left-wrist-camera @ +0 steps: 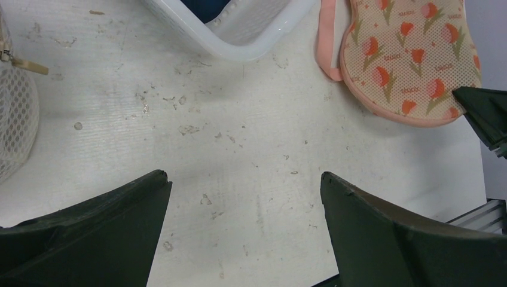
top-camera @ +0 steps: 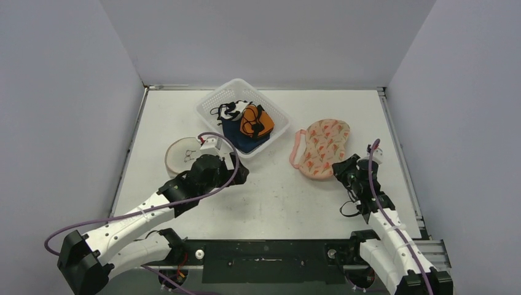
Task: Unzip the laundry bag and remove the bra
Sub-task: Move the laundry bag to the center of the board.
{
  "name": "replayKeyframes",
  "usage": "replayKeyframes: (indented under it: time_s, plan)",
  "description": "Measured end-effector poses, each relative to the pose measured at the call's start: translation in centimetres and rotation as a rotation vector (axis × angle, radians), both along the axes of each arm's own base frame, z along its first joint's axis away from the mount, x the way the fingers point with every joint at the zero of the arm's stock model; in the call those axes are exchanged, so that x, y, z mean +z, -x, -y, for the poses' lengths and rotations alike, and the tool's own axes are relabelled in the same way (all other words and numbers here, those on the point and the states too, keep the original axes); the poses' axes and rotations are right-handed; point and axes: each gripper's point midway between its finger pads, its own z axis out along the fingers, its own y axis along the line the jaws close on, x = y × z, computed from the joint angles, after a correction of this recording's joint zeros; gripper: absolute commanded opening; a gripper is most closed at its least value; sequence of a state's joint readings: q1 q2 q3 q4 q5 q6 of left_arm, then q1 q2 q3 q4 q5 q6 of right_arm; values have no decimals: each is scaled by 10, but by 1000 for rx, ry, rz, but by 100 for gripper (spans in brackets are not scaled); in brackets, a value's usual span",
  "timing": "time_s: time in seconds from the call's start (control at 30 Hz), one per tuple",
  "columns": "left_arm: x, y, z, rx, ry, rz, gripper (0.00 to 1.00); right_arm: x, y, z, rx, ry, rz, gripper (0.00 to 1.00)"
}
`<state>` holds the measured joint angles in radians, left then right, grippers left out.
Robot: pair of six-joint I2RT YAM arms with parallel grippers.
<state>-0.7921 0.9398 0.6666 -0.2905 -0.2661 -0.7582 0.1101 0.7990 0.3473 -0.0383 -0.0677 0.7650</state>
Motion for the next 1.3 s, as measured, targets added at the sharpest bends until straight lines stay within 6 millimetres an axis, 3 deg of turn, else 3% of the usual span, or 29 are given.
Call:
replayKeyframes:
  time_s: [0.3,0.6,0.67,0.77,0.83,1.0,1.17,1.3]
  plan:
    - [-4,-7,13,-9,-24,-21,96,-23,47,-26,225,11,-162,5]
    - [9,-1,13,-21,20,-5,96,1,84,-92,566,35,-204,6]
    - [15,0,12,-21,32,6,96,-2,89,-99,604,45,-233,25]
    - [20,2,9,-21,42,16,96,-15,98,-102,621,65,-301,66]
    - [21,4,8,-21,47,19,96,-20,102,-100,608,81,-327,83]
    - [13,12,1,-20,51,10,96,-3,97,-89,518,91,-260,98]
    - [8,18,0,-24,60,-1,96,37,101,-90,432,-50,-92,100]
    - [6,24,2,-25,83,-9,96,36,113,-88,368,-202,-33,100]
